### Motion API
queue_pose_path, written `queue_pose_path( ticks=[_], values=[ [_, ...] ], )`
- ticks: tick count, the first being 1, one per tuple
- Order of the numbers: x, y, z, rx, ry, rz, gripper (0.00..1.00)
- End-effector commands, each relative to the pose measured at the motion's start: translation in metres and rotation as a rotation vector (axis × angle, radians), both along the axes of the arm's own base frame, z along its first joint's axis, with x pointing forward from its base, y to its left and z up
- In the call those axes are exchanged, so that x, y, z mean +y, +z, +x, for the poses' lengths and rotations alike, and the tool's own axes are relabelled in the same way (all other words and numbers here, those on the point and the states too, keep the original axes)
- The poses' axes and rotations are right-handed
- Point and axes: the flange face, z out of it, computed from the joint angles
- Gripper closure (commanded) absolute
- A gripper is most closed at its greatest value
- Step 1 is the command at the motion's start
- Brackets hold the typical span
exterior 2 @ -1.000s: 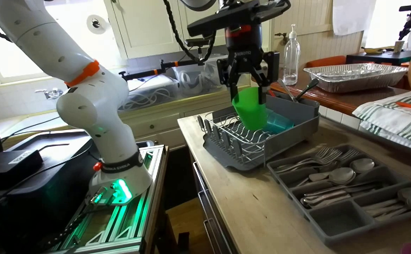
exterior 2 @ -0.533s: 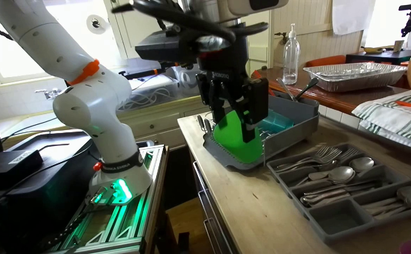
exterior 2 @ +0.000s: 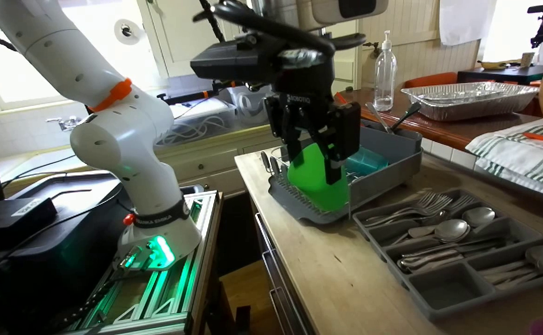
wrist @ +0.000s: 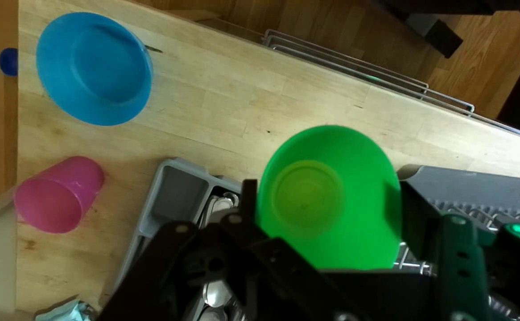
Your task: Place the blue and green cups on the drying rack
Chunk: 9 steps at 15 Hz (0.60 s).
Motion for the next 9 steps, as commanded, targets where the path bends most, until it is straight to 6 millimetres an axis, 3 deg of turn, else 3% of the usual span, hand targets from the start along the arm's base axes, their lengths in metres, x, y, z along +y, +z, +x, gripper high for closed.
queue_pose_path(
  ticks=[1, 5, 9],
  values=[
    [0.015, 0.003, 0.043, 0.030, 0.160, -0.011, 0.51],
    [0.105, 0.009, 0.115, 0.073, 0.376, -0.038, 0.51],
    [0.220, -0.015, 0.167, 0.145, 0.596, -0.051, 0.51]
  ],
)
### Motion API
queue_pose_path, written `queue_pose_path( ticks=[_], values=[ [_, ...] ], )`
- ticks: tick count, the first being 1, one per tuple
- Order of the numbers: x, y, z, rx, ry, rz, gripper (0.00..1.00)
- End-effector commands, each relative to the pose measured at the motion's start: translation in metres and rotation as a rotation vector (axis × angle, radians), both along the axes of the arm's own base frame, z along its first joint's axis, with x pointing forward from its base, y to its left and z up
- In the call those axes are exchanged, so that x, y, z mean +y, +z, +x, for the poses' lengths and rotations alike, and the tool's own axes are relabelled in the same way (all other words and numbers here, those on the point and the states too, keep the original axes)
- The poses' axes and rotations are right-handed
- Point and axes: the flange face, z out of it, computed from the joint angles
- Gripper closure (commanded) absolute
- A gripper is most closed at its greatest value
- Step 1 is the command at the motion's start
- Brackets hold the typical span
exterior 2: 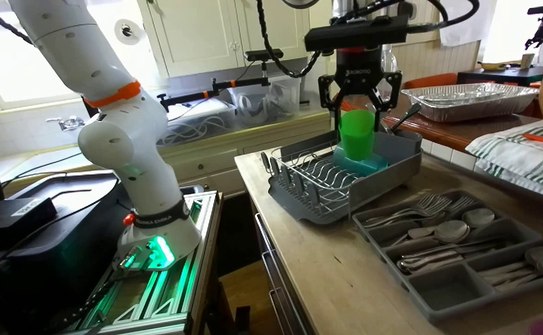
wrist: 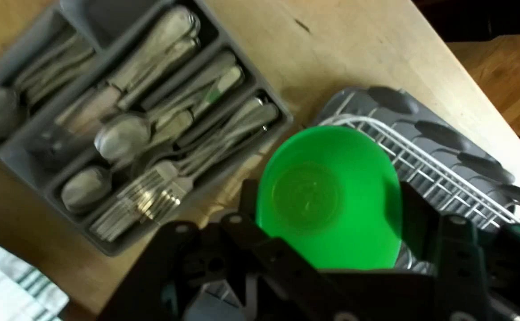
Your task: Place the blue and green cups on the drying rack
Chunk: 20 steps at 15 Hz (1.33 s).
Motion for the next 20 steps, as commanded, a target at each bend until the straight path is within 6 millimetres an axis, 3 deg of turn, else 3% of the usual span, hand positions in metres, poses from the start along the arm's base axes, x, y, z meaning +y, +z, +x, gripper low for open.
queue_pose_path(
  ticks=[1, 3, 4, 5, 7, 9, 10, 13, 16, 20],
  values=[
    [0.083, -0.019, 0.040, 0.095, 0.182, -0.001, 0.51],
    [0.137, -0.023, 0.045, 0.135, 0.286, -0.047, 0.51],
    [0.154, -0.016, 0.045, 0.154, 0.334, -0.069, 0.51],
    [0.133, -0.024, 0.039, 0.108, 0.258, -0.044, 0.26],
    [0.162, -0.021, 0.042, 0.129, 0.313, -0.056, 0.26],
    [0.164, -0.017, 0.043, 0.128, 0.320, -0.058, 0.26],
    [0.160, -0.016, 0.044, 0.127, 0.320, -0.057, 0.51],
    [0.202, -0.030, 0.062, 0.142, 0.384, -0.113, 0.51],
    [0.255, -0.041, 0.062, 0.061, 0.554, -0.116, 0.51],
    [0.301, -0.059, 0.060, -0.056, 0.698, -0.069, 0.51]
  ],
)
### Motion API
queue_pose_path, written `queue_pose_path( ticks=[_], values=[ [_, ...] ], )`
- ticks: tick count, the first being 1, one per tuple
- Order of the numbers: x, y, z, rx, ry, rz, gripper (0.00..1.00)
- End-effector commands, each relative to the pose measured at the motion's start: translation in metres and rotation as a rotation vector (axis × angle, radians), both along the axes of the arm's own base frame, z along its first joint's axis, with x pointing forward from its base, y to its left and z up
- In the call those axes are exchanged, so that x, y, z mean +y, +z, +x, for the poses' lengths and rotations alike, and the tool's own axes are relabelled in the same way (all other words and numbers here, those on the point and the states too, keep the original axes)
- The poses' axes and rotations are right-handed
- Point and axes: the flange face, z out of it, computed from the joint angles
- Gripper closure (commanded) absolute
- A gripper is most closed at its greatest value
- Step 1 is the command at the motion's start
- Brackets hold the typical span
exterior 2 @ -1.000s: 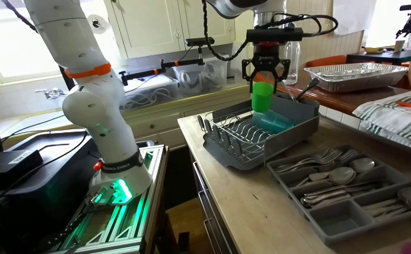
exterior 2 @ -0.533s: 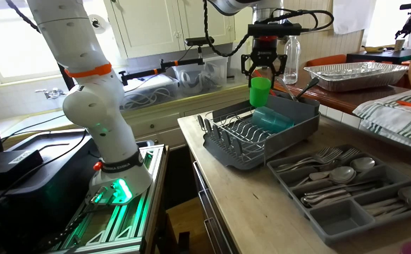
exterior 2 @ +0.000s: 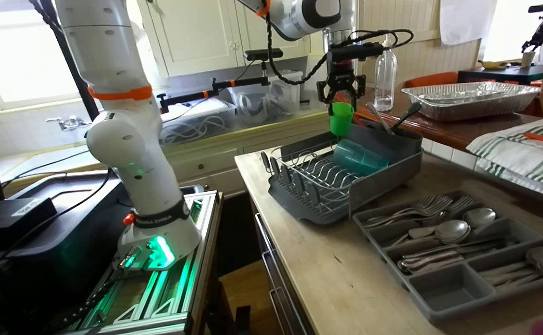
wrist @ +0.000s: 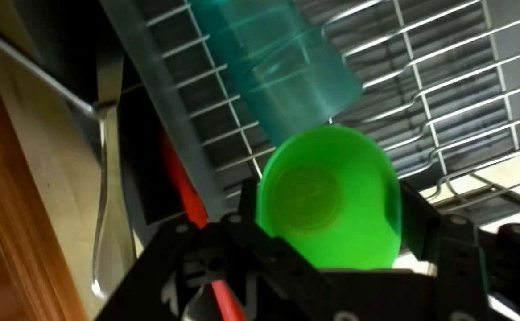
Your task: Place the blue and green cups on the drying rack
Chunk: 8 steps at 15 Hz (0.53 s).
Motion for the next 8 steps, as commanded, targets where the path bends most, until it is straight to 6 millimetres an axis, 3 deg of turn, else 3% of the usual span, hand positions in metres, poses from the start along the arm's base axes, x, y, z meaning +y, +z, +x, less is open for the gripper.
queue_pose_path(
  ticks=[1, 8],
  values=[
    [0.025, -0.015, 0.001, -0.056, 0.126, 0.048, 0.51],
    [0.023, -0.030, -0.026, -0.013, 0.268, 0.106, 0.51]
  ],
)
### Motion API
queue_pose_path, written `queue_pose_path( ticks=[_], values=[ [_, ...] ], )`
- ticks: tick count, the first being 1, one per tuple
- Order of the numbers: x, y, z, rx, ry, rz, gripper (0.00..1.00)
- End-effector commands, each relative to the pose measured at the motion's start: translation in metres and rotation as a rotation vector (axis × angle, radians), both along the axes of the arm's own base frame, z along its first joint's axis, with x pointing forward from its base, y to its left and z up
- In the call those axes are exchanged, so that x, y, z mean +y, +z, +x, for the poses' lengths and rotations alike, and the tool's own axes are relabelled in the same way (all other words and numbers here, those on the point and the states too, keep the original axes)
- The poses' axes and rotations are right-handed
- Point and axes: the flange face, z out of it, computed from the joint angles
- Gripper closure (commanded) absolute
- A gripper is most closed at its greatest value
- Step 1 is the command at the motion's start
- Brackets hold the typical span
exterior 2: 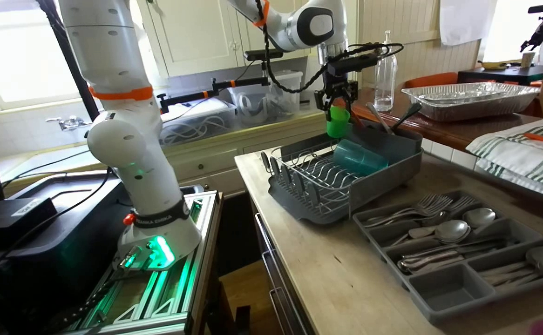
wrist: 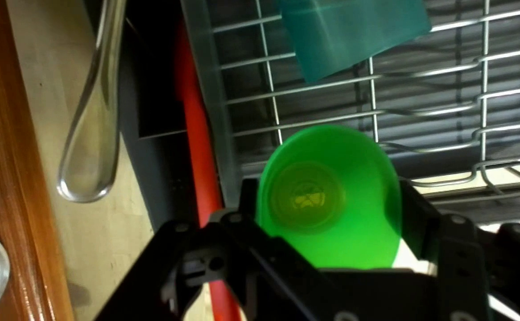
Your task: Place the blue and green cups on the drying rack
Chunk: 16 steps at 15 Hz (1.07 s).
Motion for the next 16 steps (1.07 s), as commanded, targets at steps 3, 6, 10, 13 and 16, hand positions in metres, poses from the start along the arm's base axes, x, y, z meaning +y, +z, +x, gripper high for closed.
queue_pose_path(
  ticks=[3, 6, 10, 13, 16],
  values=[
    [-0.008, -0.016, -0.021, 0.068, 0.111, 0.000, 0.51],
    [-0.034, -0.022, -0.021, 0.060, 0.131, -0.018, 0.51],
    [-0.096, -0.036, -0.026, 0.143, 0.105, -0.079, 0.51],
    [-0.125, -0.042, -0.022, 0.205, 0.106, -0.139, 0.51],
    [-0.138, -0.046, -0.023, 0.230, 0.120, -0.181, 0.51]
  ],
)
